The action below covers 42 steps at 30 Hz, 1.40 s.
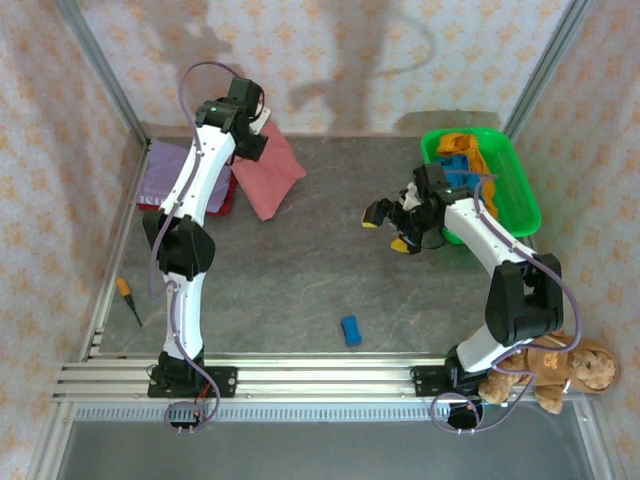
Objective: Fold and stack the t-shirts
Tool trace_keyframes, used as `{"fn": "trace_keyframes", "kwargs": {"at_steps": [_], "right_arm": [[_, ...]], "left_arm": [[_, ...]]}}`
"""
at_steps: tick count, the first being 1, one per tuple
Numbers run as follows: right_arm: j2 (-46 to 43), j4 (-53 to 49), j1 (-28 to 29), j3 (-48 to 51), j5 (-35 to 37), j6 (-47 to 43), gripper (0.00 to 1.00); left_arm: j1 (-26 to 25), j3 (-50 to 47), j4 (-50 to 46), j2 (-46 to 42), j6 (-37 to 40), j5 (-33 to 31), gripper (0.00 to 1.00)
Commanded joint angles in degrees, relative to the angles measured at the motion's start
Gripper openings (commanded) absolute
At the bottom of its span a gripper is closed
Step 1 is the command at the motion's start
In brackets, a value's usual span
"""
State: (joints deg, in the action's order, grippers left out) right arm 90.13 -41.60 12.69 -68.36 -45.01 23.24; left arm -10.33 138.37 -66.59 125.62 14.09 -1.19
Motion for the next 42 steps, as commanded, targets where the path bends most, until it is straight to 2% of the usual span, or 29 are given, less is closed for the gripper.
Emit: {"fn": "trace_keyframes", "kwargs": {"at_steps": [1,8,17,23,30,42], "right_arm": [[0.64,-0.84,-0.41,-1.28,-0.17,-1.17,0.99],[0.53,-1.28,-0.60,-1.25,-0.12,-1.46,0.99],[0.58,-1.61,-0.57,-2.30,-0.01,-1.10,0.99],[0.97,-2.68,-0.59,-3.09,0.19,-1.44,0.99],[1.11,-3.57,-0.58,-4.01,0.70,-1.26,0.99],[1.92,-3.92,-0.56,-6.11,0.52,-0.23,0.99]], "left_arm": [[1.82,3.75,1.03,-3.50,1.67,1.81,0.00],[4.27,9.03,-2.50,-2.39,2.14,2.90,0.00],[8.07,9.02,-3.38,-4.89,2.08,5.94,0.00],[8.98,8.83,-4.38,-6.36,5.13,6.63,0.00],[12.14,8.68,-4.86,-7.45,4.68,10.63,0.00],[15.85,5.93,-5.35,-8.09,6.26,12.61,0.00]]}}
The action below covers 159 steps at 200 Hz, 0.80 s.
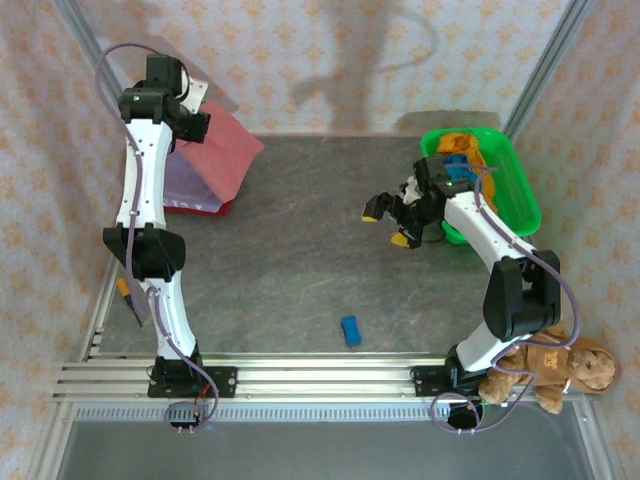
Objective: Fold and stack the t-shirts
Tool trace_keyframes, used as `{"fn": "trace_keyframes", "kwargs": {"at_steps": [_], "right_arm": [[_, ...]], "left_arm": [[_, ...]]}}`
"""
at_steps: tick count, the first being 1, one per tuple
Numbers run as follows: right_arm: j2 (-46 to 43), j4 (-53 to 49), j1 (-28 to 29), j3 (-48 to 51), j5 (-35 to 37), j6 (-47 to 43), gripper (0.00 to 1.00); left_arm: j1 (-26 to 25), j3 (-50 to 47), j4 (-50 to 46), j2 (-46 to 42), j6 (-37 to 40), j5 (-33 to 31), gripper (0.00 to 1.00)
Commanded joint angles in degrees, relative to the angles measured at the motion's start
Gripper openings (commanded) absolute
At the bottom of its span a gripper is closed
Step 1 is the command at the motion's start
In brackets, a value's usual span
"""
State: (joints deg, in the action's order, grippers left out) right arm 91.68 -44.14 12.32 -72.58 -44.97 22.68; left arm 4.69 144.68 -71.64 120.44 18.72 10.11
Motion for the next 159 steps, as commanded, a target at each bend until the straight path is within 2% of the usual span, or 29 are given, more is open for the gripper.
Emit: {"fn": "trace_keyframes", "kwargs": {"at_steps": [1,40,118,159], "right_arm": [[0.34,-1.41,-0.26,-1.94,0.38,0.39,0.99],[0.35,-1.51,-0.19,-2.06,0.48,0.66,0.99],[0.80,-3.10,-0.25,-3.48,0.44,0.09,0.99],[1.48,-4.81,-0.23,-4.68,0.66,-0.55,0.99]], "left_arm": [[1.14,-0.73,-0.13,-2.85,1.82,1.24,0.00],[2.33,-2.82,0.49,-2.54,2.32,1.76,0.00],[3.99,-5.22,2.85,-0.22,4.66,-2.76,0.00],[6.20,-5.87,3.64,1.06,5.53,-2.42,0.00]]}}
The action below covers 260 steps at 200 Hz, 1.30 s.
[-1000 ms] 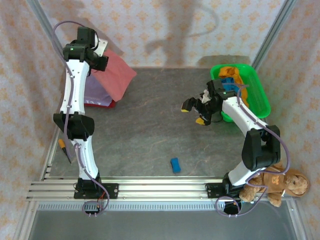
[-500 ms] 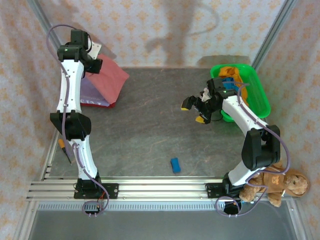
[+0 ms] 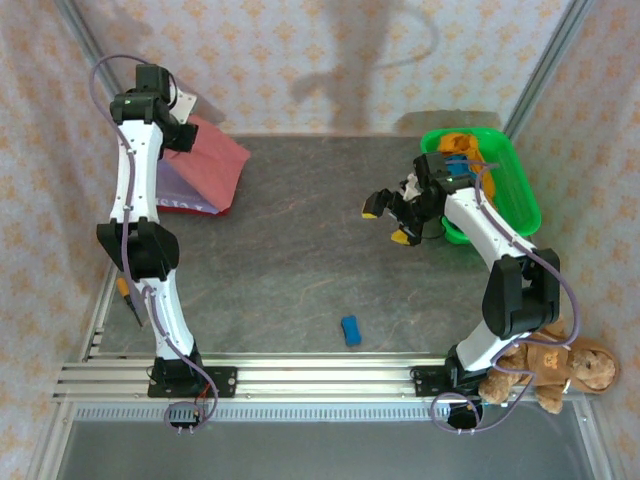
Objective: Fold and stack the t-shirts
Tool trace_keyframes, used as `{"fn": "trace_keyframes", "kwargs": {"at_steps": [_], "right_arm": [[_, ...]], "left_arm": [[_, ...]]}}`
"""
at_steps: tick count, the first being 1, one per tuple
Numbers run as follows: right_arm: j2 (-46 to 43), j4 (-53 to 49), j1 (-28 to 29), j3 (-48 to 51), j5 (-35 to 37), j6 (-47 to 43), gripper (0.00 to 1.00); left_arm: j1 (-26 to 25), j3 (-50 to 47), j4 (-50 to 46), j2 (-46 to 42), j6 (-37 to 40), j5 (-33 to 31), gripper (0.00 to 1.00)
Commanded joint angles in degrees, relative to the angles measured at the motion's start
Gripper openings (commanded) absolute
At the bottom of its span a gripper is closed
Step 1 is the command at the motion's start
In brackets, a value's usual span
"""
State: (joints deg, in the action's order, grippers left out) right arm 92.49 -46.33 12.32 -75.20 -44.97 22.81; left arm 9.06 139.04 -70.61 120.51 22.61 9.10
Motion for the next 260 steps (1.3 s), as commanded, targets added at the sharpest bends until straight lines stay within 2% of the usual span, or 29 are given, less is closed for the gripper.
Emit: {"fn": "trace_keyframes", "kwargs": {"at_steps": [1,130,197,235,260], "right_arm": [[0.68,-2.63,-0.21,-2.06,0.62,-0.63,0.99],[1.81,-6.12,-0.13,-4.10,1.17,0.92,0.99],[1.99,-5.93,0.80,-3.97,2.11,2.02,0.99],[2.54,-6.14,1.31,-4.23,2.21,2.05,0.99],[2.84,-6.45,1.48,-4.60,2.12,1.88,0.99]], "left_arm": [[1.83,-0.29,2.64,1.02,1.69,-1.43,0.00],[2.98,-12.20,15.99,-0.57,12.67,-11.83,0.00],[2.98,-25.53,27.53,-3.87,21.34,-14.96,0.00],[2.94,-32.86,37.49,-4.75,26.34,-21.95,0.00],[2.93,-35.96,42.22,-4.76,29.07,-23.34,0.00]]}}
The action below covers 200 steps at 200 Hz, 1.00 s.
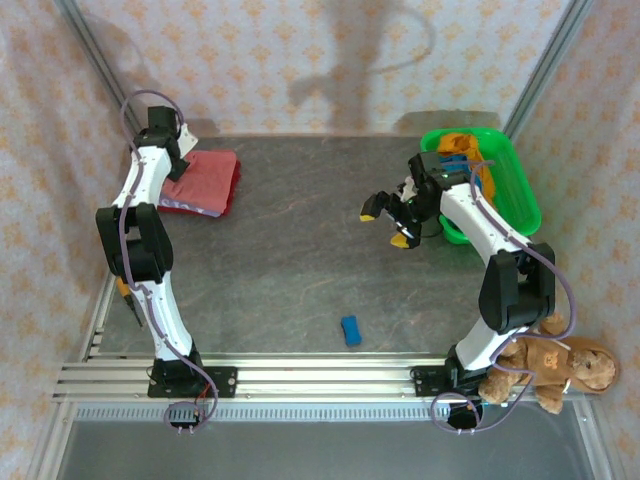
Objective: Fold and stack the t-shirts
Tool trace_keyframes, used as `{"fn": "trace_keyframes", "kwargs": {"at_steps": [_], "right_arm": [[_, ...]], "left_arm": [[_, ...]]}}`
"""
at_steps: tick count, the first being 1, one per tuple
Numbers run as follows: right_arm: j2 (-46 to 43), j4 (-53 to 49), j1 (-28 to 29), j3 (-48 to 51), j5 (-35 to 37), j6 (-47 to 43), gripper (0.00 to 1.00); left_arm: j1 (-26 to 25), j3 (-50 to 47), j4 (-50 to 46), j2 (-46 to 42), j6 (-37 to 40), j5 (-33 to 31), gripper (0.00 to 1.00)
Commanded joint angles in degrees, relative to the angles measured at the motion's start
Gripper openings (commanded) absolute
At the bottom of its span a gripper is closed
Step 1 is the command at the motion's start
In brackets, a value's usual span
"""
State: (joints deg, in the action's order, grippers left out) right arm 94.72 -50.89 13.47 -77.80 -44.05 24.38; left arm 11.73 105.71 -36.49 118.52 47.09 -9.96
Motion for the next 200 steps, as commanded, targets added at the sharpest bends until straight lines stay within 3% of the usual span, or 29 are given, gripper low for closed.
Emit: {"fn": "trace_keyframes", "kwargs": {"at_steps": [1,86,116,135,150,181,195,200], "right_arm": [[0.63,-1.91,0.32,-2.00,1.23,0.31,0.99],[0.38,-3.00,0.40,-2.34,1.71,-0.22,0.99],[0.52,-3.25,0.36,-2.93,1.77,-0.22,0.99],[0.72,-3.33,0.33,-3.10,1.63,-0.21,0.99],[0.73,-3.41,0.38,-3.15,1.46,-0.27,0.99],[0.56,-3.90,0.39,-3.38,1.50,-0.52,0.99],[0.51,-4.37,0.41,-3.66,1.52,-1.05,0.99],[0.56,-4.55,0.35,-3.73,1.54,-1.20,0.99]], "left_arm": [[0.29,-2.71,8.28,-2.77,4.64,-4.33,0.00],[0.29,-6.31,13.10,0.56,5.73,-7.34,0.00],[0.46,-9.03,14.42,0.75,4.88,-7.87,0.09],[0.83,-10.03,15.24,0.90,4.05,-7.75,0.24],[1.28,-9.79,15.13,1.18,2.83,-8.16,0.43],[1.68,-9.39,17.60,1.69,3.04,-12.13,0.62],[1.91,-9.34,19.37,1.85,3.61,-14.40,0.78],[2.03,-9.43,19.90,1.89,3.77,-14.79,0.88]]}}
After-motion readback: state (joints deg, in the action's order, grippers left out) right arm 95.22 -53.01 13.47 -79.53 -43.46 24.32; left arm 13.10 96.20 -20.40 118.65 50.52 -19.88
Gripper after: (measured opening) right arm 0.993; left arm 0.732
